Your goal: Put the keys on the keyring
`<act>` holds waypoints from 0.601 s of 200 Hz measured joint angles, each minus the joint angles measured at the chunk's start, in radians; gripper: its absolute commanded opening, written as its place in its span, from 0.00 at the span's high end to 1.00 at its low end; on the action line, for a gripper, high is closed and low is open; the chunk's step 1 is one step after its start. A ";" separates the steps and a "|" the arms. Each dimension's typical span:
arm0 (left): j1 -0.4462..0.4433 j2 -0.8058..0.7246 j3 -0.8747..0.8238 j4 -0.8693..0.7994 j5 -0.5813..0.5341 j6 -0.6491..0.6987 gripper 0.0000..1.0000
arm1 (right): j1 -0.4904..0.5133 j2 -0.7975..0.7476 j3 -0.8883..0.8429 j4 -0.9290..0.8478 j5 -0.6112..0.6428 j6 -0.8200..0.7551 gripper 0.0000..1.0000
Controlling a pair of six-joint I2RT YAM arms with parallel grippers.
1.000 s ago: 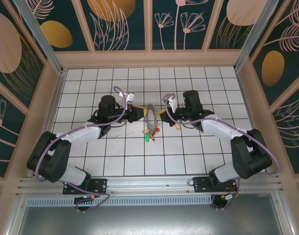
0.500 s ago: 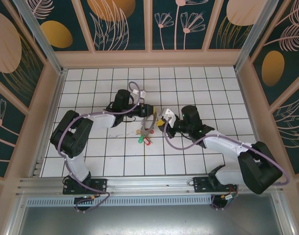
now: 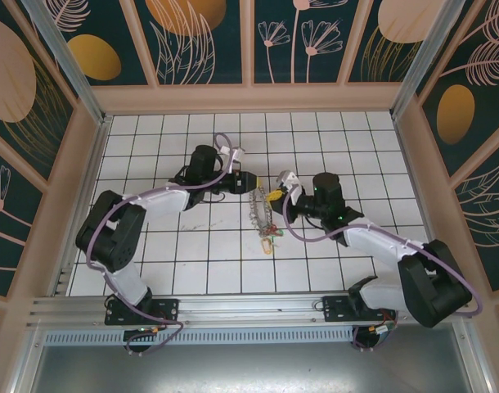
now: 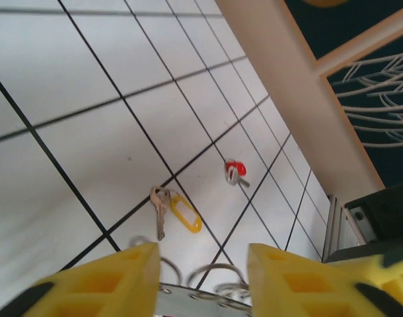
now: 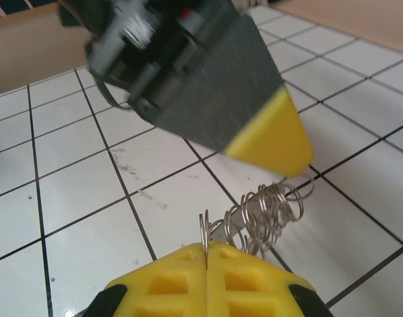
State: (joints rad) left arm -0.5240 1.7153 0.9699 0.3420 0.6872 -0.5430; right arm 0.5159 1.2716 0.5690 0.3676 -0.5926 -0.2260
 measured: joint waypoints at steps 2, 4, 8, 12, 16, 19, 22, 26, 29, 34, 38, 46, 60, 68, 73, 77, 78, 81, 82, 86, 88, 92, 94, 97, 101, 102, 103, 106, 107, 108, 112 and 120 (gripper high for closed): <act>0.000 -0.009 -0.004 -0.002 -0.007 0.001 0.54 | 0.000 0.005 0.007 -0.008 0.001 0.001 1.00; 0.000 -0.017 -0.007 -0.005 -0.011 0.005 0.54 | 0.000 0.009 0.013 -0.014 0.003 0.003 1.00; 0.000 -0.033 -0.015 -0.005 -0.020 0.008 0.53 | -0.001 0.017 0.025 -0.029 0.009 0.008 1.00; 0.000 -0.053 -0.026 -0.006 -0.028 0.015 0.53 | -0.003 0.025 0.037 -0.043 0.013 0.018 1.00; 0.000 -0.072 -0.036 -0.008 -0.040 0.018 0.53 | -0.003 0.031 0.046 -0.056 0.018 0.024 1.00; 0.000 -0.084 -0.043 -0.008 -0.045 0.022 0.52 | -0.005 0.035 0.053 -0.064 0.020 0.030 1.00; 0.000 -0.100 -0.052 -0.009 -0.053 0.025 0.51 | -0.006 0.039 0.058 -0.072 0.023 0.036 1.00; 0.000 -0.116 -0.062 -0.008 -0.061 0.031 0.50 | -0.007 0.042 0.064 -0.081 0.025 0.048 1.00; 0.000 -0.129 -0.071 -0.008 -0.070 0.032 0.49 | -0.009 0.044 0.068 -0.087 0.027 0.053 1.00; -0.002 -0.153 -0.087 -0.006 -0.082 0.042 0.48 | -0.010 0.046 0.072 -0.093 0.031 0.071 1.00; -0.004 -0.172 -0.100 -0.006 -0.093 0.050 0.47 | -0.011 0.047 0.075 -0.096 0.036 0.082 1.00; -0.010 -0.206 -0.126 -0.005 -0.117 0.063 0.45 | -0.011 0.050 0.080 -0.103 0.047 0.110 1.00; -0.031 -0.259 -0.174 -0.001 -0.156 0.079 0.44 | -0.011 0.058 0.090 -0.112 0.061 0.159 1.00; -0.047 -0.279 -0.196 -0.001 -0.178 0.083 0.43 | -0.011 0.062 0.097 -0.118 0.072 0.185 1.00; -0.060 -0.286 -0.207 -0.001 -0.187 0.086 0.43 | -0.011 0.066 0.101 -0.120 0.077 0.201 1.00; -0.072 -0.289 -0.215 0.000 -0.200 0.088 0.43 | -0.011 0.068 0.104 -0.123 0.081 0.211 1.00; -0.074 -0.290 -0.216 0.000 -0.201 0.088 0.43 | -0.011 0.069 0.105 -0.123 0.082 0.216 1.00; -0.084 -0.290 -0.221 0.000 -0.210 0.090 0.42 | -0.011 0.071 0.107 -0.125 0.084 0.224 1.00; -0.086 -0.290 -0.222 0.000 -0.212 0.090 0.42 | -0.011 0.071 0.108 -0.126 0.085 0.229 1.00; -0.100 -0.289 -0.226 0.000 -0.225 0.092 0.42 | -0.011 0.073 0.111 -0.128 0.090 0.239 1.00; -0.105 -0.288 -0.227 0.000 -0.230 0.092 0.42 | -0.011 0.074 0.113 -0.129 0.091 0.244 1.00; -0.122 -0.285 -0.232 0.000 -0.243 0.095 0.42 | -0.011 0.075 0.115 -0.130 0.093 0.254 1.00; -0.128 -0.284 -0.232 0.000 -0.248 0.095 0.41 | -0.011 0.076 0.116 -0.131 0.094 0.260 1.00; -0.139 -0.281 -0.233 -0.001 -0.255 0.096 0.41 | -0.011 0.076 0.117 -0.132 0.096 0.264 1.00; -0.154 -0.276 -0.233 -0.001 -0.267 0.098 0.41 | -0.011 0.076 0.117 -0.132 0.096 0.273 1.00; -0.159 -0.274 -0.233 0.000 -0.271 0.098 0.41 | -0.011 0.076 0.118 -0.132 0.096 0.275 1.00; -0.162 -0.273 -0.233 0.000 -0.273 0.098 0.41 | -0.011 0.076 0.118 -0.132 0.096 0.277 1.00; -0.174 -0.268 -0.233 0.000 -0.282 0.102 0.40 | -0.011 0.076 0.118 -0.133 0.097 0.283 1.00; -0.177 -0.267 -0.233 0.000 -0.284 0.102 0.40 | -0.011 0.076 0.118 -0.133 0.097 0.286 1.00; -0.179 -0.266 -0.233 0.001 -0.287 0.102 0.40 | -0.011 0.076 0.118 -0.133 0.097 0.287 1.00; -0.195 -0.258 -0.233 0.002 -0.301 0.105 0.40 | -0.011 0.076 0.119 -0.133 0.098 0.293 1.00; -0.218 -0.246 -0.233 0.003 -0.323 0.106 0.40 | -0.011 0.076 0.121 -0.137 0.098 0.306 1.00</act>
State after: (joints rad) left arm -0.7418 1.4696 0.7368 0.3447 0.3645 -0.4366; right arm 0.5045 1.3479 0.6899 0.2302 -0.4942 0.0795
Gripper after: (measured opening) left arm 0.597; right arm 0.052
